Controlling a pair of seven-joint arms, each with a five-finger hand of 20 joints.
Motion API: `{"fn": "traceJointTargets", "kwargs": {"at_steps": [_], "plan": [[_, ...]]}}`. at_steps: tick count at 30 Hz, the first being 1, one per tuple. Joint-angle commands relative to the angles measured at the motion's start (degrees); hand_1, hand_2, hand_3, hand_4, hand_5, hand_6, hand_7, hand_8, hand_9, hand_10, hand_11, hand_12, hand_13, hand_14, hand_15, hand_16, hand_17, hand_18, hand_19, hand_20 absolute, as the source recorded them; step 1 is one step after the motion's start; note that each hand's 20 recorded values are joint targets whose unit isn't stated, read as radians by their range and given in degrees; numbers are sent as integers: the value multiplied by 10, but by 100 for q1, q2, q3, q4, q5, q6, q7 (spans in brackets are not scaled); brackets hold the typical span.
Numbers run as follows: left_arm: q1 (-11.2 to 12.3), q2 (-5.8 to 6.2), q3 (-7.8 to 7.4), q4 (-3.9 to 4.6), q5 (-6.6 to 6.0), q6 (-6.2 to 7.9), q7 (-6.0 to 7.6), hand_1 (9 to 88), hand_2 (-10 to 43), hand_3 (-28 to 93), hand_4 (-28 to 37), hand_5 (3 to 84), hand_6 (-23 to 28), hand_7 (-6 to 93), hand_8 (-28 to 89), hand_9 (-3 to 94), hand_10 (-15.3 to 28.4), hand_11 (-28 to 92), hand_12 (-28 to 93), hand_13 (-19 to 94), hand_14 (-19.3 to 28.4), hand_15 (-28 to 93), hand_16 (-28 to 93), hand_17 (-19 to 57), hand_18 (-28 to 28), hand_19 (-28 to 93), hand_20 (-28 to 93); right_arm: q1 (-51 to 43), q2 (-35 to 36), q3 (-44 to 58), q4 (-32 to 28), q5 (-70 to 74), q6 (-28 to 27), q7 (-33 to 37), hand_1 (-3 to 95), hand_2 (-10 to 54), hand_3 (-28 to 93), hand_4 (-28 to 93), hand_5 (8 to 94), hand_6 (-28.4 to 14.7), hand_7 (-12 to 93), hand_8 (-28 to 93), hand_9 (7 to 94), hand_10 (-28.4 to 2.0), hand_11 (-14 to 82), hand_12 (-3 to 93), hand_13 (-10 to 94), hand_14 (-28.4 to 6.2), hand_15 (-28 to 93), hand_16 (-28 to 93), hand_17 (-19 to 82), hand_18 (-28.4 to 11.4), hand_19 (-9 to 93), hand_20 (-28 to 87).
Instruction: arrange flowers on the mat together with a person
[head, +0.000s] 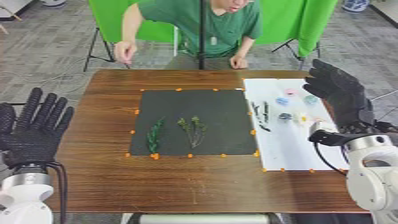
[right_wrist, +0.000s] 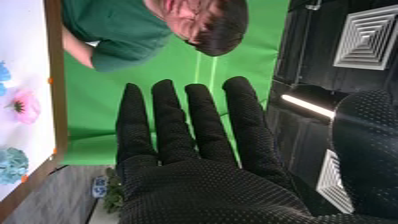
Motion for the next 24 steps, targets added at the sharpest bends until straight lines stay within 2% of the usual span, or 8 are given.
{"fn": "traceJointTargets", "kwargs": {"at_steps": [1,3,6,9,15,24], "plan": [[140,-55,-40,-35,-57,14,91,212,182,666,-283,409,67,86,-86,344,138,151,85,240,122,220,-58,-39,118,268,109,-167,-124,108,-59,-67,-165,10,118,124,724,-214,390,-40,96,-70,361,-150,32,170,304,-150,68,275,88,-181,339,132],[124,-51,-27,-25,-102,22,102,211,181,670,-283,409,68,86,-86,344,138,151,84,240,122,221,-58,-39,118,269,109,-190,-148,115,-74,-59,-188,8,119,124,724,-213,392,-40,96,-70,364,-149,33,170,306,-150,68,276,89,-181,339,133],[133,-48,-21,-28,-91,19,93,209,180,674,-283,409,68,87,-86,344,137,151,84,240,122,222,-59,-40,118,271,109,-324,-222,257,-107,-67,-333,-22,120,124,724,-213,395,-41,96,-71,365,-149,34,170,308,-152,69,276,89,-181,339,134],[151,-49,-6,-42,-97,68,80,208,179,680,-283,409,68,88,-86,344,138,152,85,241,122,224,-58,-41,118,273,110,-710,-443,681,-227,-70,-723,-81,120,124,725,-212,397,-41,96,-71,365,-152,34,170,310,-153,70,277,88,-182,341,136],[160,-76,17,-37,-124,53,39,205,173,697,-283,412,69,93,-86,347,138,158,88,246,123,229,-58,-41,119,277,111,-260,-264,72,-120,-72,-340,73,121,123,727,-212,396,-42,97,-71,366,-156,34,171,314,-154,72,279,86,-184,350,139],[168,-75,17,-43,-138,58,41,210,163,723,-283,419,71,99,-87,353,139,166,90,253,126,239,-58,-43,121,283,113,-145,-292,-105,-102,-81,-367,181,123,124,728,-211,399,-43,97,-71,369,-156,35,172,317,-155,73,279,87,-184,351,138]]}}
